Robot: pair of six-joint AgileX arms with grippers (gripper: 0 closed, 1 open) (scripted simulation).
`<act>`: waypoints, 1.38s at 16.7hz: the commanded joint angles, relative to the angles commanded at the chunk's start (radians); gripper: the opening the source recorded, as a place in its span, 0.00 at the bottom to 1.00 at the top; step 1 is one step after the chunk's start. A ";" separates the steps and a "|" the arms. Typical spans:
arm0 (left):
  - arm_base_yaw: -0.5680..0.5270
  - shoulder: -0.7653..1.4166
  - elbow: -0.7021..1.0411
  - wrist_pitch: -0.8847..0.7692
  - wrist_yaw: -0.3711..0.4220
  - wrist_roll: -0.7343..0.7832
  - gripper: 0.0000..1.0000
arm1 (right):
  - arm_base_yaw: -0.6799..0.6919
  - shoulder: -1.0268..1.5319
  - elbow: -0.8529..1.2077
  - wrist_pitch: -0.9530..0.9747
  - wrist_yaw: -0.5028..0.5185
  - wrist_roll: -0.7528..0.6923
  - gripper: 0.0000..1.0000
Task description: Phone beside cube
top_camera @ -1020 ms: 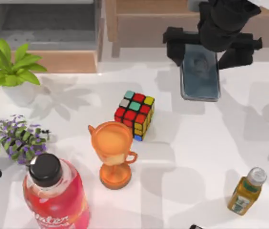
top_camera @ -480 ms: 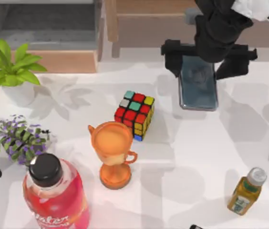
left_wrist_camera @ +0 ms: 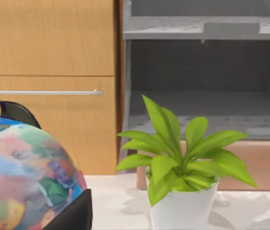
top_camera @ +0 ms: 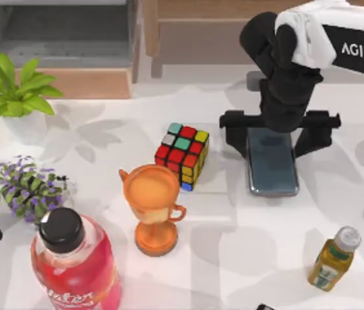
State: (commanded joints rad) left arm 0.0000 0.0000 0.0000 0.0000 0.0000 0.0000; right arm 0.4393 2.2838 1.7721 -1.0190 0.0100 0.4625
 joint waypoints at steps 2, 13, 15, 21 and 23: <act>0.000 0.000 0.000 0.000 0.000 0.000 1.00 | 0.000 0.015 -0.013 0.001 0.000 0.000 0.00; 0.000 0.000 0.000 0.000 0.000 0.000 1.00 | 0.000 0.015 -0.013 0.001 0.000 0.000 0.45; 0.000 0.000 0.000 0.000 0.000 0.000 1.00 | 0.000 0.015 -0.013 0.001 0.000 0.000 0.60; 0.000 0.000 0.000 0.000 0.000 0.000 1.00 | 0.000 0.015 -0.013 0.001 0.000 0.000 1.00; 0.000 0.000 0.000 0.000 0.000 0.000 1.00 | 0.000 0.015 -0.013 0.001 0.000 0.000 1.00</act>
State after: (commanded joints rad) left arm 0.0000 0.0000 0.0000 0.0000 0.0000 0.0000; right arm 0.4392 2.2990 1.7586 -1.0182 0.0102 0.4626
